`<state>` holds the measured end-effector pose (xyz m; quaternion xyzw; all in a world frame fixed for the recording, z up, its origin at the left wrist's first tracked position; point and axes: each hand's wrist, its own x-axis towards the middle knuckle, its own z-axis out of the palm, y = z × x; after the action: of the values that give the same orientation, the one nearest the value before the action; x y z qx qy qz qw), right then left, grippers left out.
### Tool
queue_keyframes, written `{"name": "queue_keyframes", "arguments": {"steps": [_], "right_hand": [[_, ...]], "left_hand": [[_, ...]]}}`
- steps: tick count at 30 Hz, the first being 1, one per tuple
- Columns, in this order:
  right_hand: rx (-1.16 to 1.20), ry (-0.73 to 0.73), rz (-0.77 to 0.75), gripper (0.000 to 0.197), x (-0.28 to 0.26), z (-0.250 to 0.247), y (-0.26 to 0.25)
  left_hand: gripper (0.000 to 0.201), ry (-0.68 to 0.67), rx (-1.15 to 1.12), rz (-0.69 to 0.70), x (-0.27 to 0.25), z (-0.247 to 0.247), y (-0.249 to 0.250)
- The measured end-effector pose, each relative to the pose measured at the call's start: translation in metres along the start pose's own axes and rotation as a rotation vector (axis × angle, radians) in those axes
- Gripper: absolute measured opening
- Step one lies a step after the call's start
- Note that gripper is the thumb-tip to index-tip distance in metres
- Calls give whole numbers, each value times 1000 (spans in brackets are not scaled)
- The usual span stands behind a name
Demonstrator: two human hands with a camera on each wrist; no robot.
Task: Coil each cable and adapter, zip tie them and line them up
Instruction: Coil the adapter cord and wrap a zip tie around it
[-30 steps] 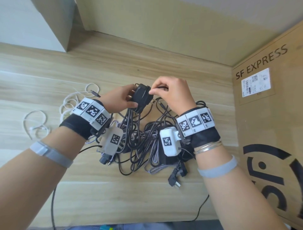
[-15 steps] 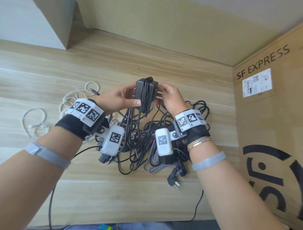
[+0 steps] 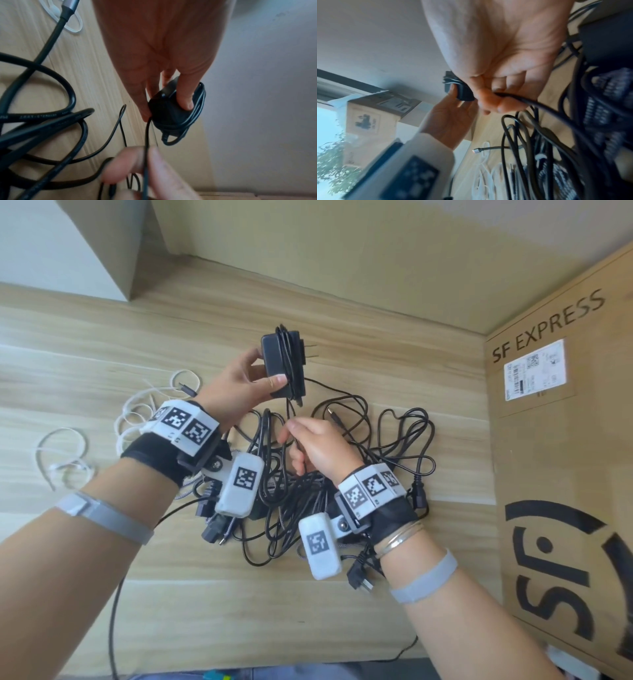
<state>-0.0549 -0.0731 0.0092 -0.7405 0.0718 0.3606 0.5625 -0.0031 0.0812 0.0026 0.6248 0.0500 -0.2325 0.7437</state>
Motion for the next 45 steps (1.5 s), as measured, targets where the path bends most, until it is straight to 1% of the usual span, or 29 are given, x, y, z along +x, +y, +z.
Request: {"name": "queue_keyframes", "arguments": {"steps": [3,5,7,10,12,17,19,22,25,28,30,32,35,38,42,45], "right_hand": [[-136,-35,-19,29,-8,-2,-13],[-245,-57,-43,29,-13,-3,-22],[-390,-10,-101,32,-16,-7,-30],[-596,102,-163,31,-15,-18,-39],[-642,145,-176,27,-15,-28,-43],[-706,189,-179,21,-11,-45,-54],[-735,199,-202,22,-8,-50,-58],[-702,239,-258,24,-3,-54,-61],[-660,236,-322,29,0,-54,-59],[-602,249,-410,32,6,-51,-53],[-550,282,-464,28,10,-49,-47],[-497,310,-483,20,12,-47,-43],[-497,351,-480,13,16,-39,-38],[-528,392,-490,11,24,-27,-34],[-455,335,-357,15,30,-14,-35],[-373,341,-314,15,34,-7,-36]], "left_hand": [[33,79,217,18,5,-2,-3],[33,112,307,18,7,-4,-4],[34,78,377,5,8,-6,-4],[32,11,507,-30,6,-11,-5],[32,-15,543,-48,3,-12,-7],[32,-92,580,-104,-1,-11,-9],[33,-143,567,-128,-3,-11,-11],[35,-201,545,-153,-8,-10,-13],[47,-232,491,-164,-12,-11,-16],[43,-303,500,-135,-15,-15,-17],[43,-336,460,-116,-21,-17,-15],[47,-341,393,-93,-27,-16,-14],[47,-312,293,-51,-34,-17,-16],[43,-283,221,-6,-38,-18,-19],[43,-271,131,0,-41,-23,-25],[50,-252,7,-33,-43,-28,-30]]}}
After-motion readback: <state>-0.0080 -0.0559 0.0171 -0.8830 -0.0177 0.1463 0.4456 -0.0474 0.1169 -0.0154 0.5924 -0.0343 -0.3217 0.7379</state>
